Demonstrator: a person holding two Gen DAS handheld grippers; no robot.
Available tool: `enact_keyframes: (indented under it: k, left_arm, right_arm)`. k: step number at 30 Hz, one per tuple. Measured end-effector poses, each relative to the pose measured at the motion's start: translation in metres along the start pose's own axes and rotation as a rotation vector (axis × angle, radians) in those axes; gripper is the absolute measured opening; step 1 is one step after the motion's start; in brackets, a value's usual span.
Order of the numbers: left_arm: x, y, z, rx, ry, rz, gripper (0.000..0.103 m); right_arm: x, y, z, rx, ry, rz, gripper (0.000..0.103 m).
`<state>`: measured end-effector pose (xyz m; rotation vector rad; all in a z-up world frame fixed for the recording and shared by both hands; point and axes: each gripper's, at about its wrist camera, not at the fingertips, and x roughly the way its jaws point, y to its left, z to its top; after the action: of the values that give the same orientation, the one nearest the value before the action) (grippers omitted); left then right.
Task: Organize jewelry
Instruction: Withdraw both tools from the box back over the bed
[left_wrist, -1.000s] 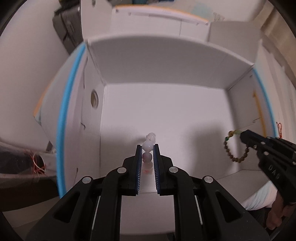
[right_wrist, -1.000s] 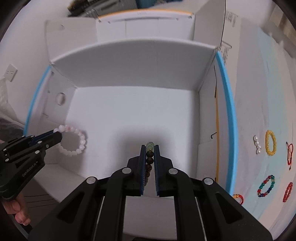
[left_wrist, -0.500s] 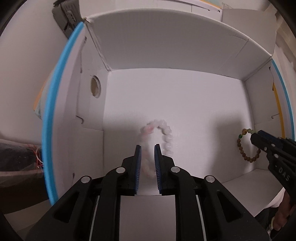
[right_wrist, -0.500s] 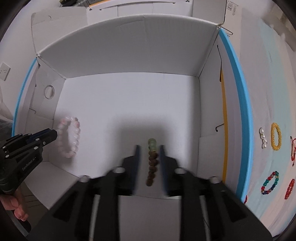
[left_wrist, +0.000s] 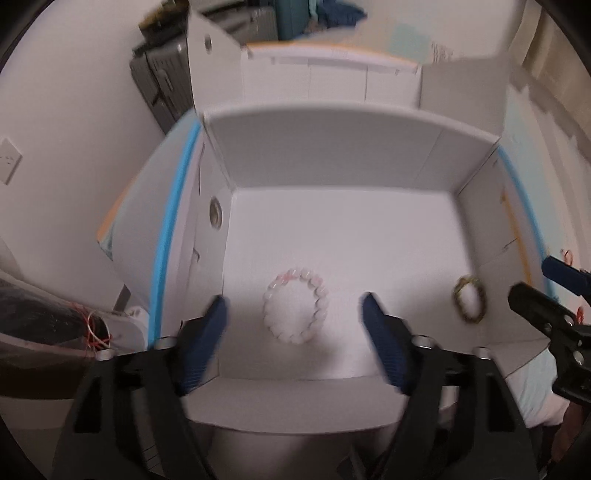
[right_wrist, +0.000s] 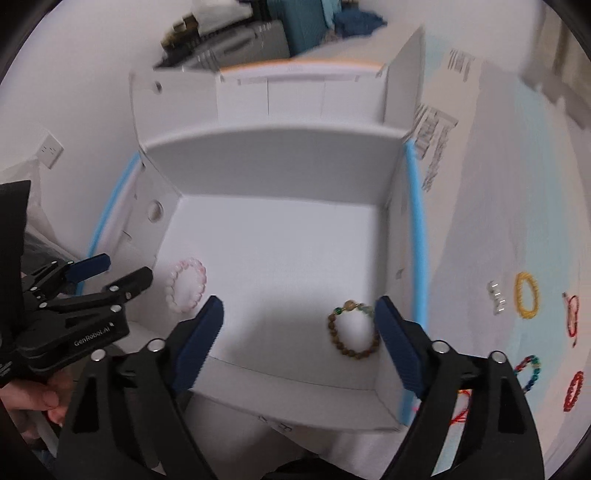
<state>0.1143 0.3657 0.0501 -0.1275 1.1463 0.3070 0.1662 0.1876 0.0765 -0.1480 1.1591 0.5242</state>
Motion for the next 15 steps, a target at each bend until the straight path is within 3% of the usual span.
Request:
enact_keyframes:
  k: [4,15]
  left_arm:
    - [-0.025,-0.021,-0.001,0.023,-0.1,0.025,0.097]
    - [-0.07,-0.142,-0.012,0.145,-0.181,-0.116,0.097]
  right_arm:
    - [-0.04,-0.014,-0.01,-0.025,-0.086,-0.04,0.091]
    - [-0.125,-0.121,-0.05,0.091,-0.199,-0.185,0.096]
